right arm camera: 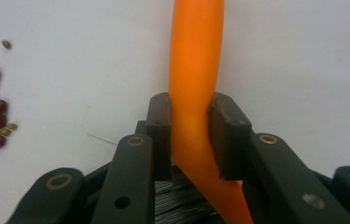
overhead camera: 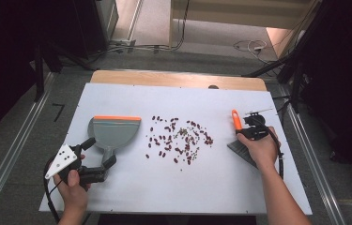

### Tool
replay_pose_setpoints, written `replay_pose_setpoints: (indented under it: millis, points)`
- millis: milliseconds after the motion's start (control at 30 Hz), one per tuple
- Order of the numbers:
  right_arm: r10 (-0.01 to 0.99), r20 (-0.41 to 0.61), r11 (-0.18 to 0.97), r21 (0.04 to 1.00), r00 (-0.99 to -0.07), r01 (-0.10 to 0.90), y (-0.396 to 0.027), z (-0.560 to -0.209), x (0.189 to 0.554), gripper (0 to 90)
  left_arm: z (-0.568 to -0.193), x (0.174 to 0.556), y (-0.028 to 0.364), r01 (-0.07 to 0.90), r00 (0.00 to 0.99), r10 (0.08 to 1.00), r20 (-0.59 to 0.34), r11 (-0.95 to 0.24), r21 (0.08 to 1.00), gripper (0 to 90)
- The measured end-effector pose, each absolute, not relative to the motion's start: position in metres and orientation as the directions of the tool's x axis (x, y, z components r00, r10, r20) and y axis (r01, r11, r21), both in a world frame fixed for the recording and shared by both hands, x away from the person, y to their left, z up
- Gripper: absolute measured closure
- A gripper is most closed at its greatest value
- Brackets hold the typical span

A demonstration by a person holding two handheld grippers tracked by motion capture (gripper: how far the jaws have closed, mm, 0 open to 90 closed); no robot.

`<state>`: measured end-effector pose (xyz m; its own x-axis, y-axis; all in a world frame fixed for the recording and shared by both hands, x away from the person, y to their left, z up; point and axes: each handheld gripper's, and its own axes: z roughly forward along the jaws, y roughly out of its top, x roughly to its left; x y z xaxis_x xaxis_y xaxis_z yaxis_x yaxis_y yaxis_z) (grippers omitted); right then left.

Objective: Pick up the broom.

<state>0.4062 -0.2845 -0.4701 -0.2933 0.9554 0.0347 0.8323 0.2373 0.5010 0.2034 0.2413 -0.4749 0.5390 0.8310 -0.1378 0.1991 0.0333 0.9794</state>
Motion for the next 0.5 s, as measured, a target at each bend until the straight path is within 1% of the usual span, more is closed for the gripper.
replay_pose_setpoints:
  millis: [167, 233, 367, 500]
  points:
    - [0.953, 0.076, 0.187, 0.620, -0.295, 0.762, -0.300, -0.463, 0.388, 69.7, -0.474, 0.203, 0.239, 0.194, 0.541, 0.831, -0.130, 0.027, 0.981, 1.9]
    - [0.949, 0.060, 0.189, 0.679, -0.310, 0.709, -0.304, -0.460, 0.378, 69.7, -0.473, 0.202, 0.237, 0.191, 0.544, 0.829, -0.127, 0.025, 0.981, 1.9]
    - [0.953, 0.030, 0.170, 0.774, -0.303, 0.610, -0.309, -0.455, 0.356, 69.8, -0.471, 0.201, 0.234, 0.185, 0.553, 0.825, -0.120, 0.019, 0.983, 2.0]
    - [0.957, 0.041, 0.116, 0.851, -0.286, 0.512, -0.316, -0.450, 0.335, 69.8, -0.469, 0.199, 0.231, 0.179, 0.559, 0.821, -0.118, 0.019, 0.984, 2.0]
